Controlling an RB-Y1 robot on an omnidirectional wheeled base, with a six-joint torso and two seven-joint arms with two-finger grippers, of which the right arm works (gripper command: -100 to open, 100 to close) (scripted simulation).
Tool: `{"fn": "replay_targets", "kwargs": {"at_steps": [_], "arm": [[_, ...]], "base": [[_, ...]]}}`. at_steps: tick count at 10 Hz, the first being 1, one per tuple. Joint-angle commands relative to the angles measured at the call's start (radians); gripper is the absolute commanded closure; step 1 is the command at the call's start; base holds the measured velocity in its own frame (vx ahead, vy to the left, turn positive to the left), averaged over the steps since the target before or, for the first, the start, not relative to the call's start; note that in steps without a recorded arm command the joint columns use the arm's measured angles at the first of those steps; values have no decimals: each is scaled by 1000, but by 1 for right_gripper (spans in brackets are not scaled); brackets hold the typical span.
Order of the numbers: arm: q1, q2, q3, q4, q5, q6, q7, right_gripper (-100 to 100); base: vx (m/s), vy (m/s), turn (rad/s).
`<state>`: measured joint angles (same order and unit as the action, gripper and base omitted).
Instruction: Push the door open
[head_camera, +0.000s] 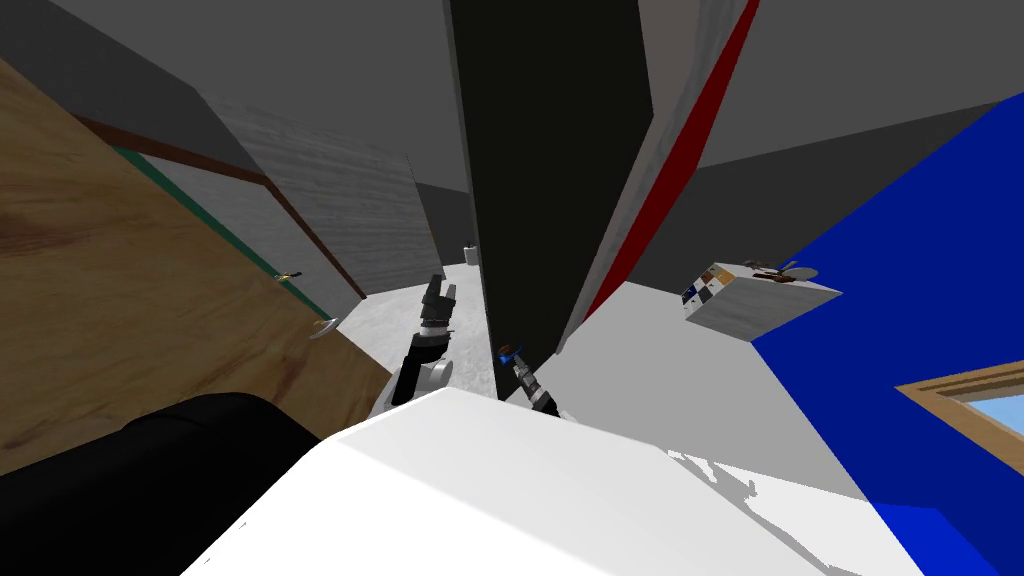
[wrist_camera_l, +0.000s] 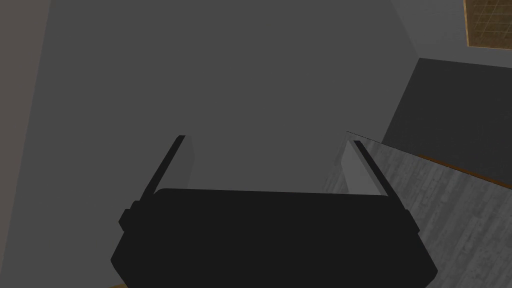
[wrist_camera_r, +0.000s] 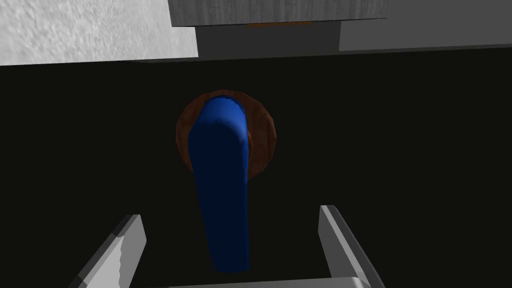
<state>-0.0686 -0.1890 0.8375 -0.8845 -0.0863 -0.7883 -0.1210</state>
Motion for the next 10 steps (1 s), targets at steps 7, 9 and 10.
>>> {"fn": "replay_targets", "kwargs": {"at_steps": [7, 9, 10], "arm": [[1, 7, -6, 8, 1, -2, 4, 100], [1, 7, -6, 8, 1, -2, 4, 100], [0, 9, -26, 8, -3, 8, 9, -100]], "base": [[43, 36, 14], [-4, -2, 0], [-101, -19, -105]]}}
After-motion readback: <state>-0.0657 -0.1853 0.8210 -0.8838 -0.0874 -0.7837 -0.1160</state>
